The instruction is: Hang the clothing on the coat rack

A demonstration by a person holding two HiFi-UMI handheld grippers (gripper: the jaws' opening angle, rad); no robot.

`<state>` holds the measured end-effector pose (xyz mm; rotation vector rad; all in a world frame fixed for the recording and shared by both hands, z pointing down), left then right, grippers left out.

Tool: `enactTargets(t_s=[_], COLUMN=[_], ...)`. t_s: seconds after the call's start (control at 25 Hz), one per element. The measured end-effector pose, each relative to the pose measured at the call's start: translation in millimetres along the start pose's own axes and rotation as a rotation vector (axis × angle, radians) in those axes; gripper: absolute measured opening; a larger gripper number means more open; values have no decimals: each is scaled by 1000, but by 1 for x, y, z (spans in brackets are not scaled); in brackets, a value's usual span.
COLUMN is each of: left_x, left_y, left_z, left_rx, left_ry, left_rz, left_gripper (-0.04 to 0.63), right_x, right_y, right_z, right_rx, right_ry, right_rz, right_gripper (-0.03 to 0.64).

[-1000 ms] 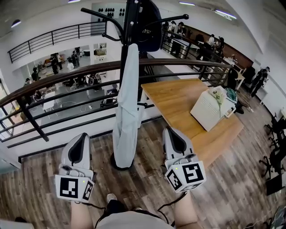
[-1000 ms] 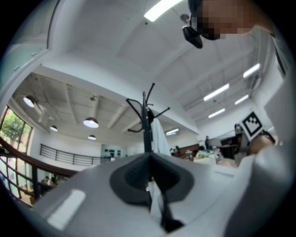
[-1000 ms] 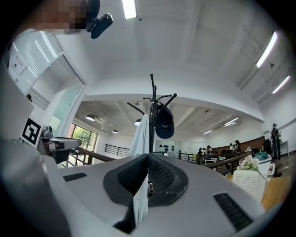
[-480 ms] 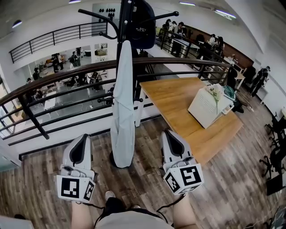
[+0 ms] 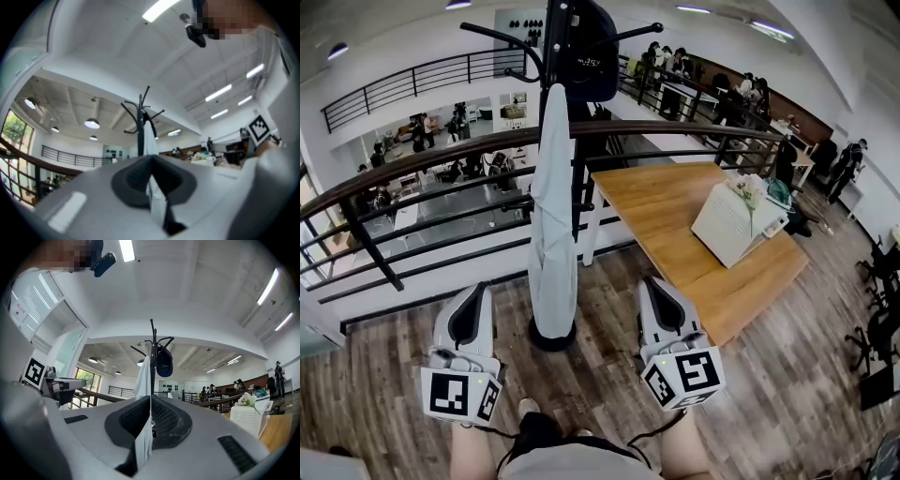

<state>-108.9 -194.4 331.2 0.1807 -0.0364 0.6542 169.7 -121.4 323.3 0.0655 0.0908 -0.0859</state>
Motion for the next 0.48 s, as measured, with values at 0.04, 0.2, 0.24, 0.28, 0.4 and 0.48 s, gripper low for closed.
enactTargets(t_s=[0.04,0.2,0.24,0.28,0.4,0.48], left_x=[1,6,7,8,12,14], left_y=[0,-2,-3,-3,-5,-7], left_z=[0,1,1,1,2,3], left_rx=[0,2,1,-1,-5,-6], left_ry=[-1,-2,-3,-3,-4,-4], left_rz=[0,2,1,1,2,4], left_gripper=[9,9,9,9,9,9], right_x=[1,5,6,7,10,12], right_y=[1,3,3,3,4,4], right_z=[0,3,3,3,5,5], right_rx=[0,4,3,3,4,6], right_ry=[-1,-5,-6,-6,-8,-10], right_rz=[0,-1,-2,-3,-5,-7], right_gripper=[0,0,0,0,0,0])
Point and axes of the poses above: the fingertips, and each gripper's own axes: y backward along the fingers, x to its right, z out of its underside, the point moved 7 cm from there along y, backward along the fingers, and after that the axes turned 4 degrees about -x, right-handed, at the moved point
